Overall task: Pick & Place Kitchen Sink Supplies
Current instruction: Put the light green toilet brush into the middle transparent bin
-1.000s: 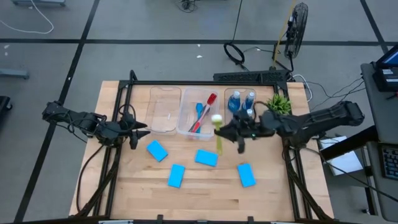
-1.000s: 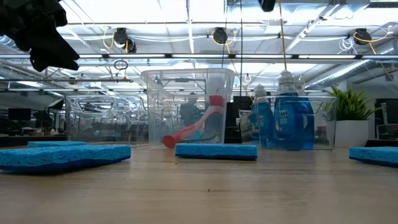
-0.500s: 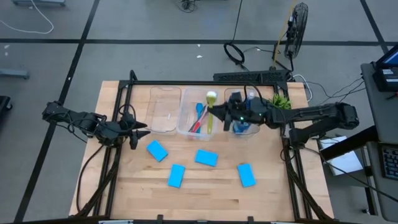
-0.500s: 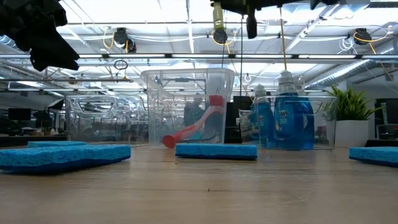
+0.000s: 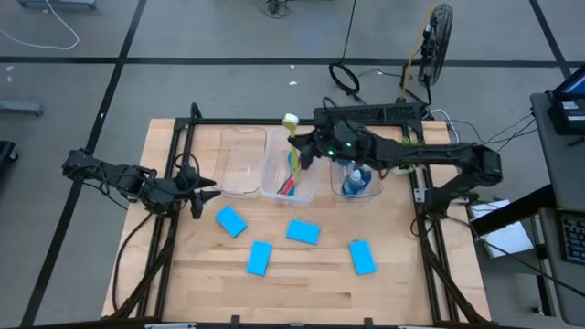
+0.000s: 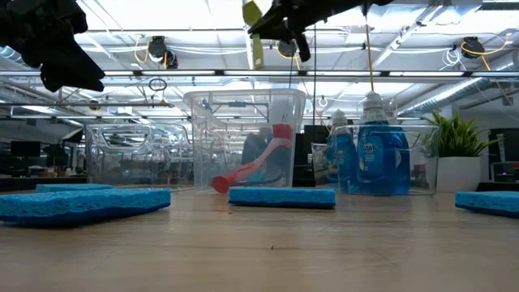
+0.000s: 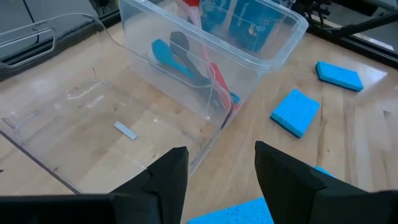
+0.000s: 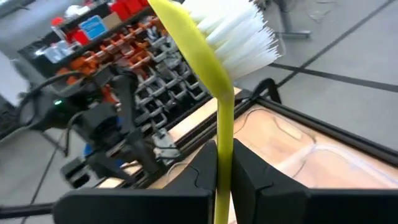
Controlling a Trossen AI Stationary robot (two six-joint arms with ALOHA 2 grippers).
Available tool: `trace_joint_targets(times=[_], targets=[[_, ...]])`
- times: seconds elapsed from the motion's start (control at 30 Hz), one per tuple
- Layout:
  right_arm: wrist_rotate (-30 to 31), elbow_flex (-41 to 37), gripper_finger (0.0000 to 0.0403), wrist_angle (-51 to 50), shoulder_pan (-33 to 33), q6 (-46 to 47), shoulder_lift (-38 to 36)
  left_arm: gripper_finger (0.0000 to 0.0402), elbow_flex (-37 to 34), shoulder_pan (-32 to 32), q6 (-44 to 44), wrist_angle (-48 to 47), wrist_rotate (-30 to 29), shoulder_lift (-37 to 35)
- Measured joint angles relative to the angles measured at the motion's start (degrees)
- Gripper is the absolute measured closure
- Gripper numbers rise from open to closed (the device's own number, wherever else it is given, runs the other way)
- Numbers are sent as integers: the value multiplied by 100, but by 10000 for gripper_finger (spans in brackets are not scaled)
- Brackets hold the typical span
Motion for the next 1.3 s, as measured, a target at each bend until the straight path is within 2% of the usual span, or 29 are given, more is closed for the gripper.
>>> trace_joint_targets(times=[0.13,0.53,0.77,1.03,1.3], targets=[[274,311,390,-542,-53,4,262,215,0,0,38,-7,-2,0],[557,329,390,-696,-133,280,980,215,0,0,115,-17,-4,0],[574,325,390,-1180,-140,442,1294,215,0,0,132,-24,-4,-2],[396,323,388,-1138,-140,472,1546,215,0,-2,147,-44,-4,-2],[381,328,367,-1268,-164,632,1568,215,0,-2,171,-44,-4,-2]])
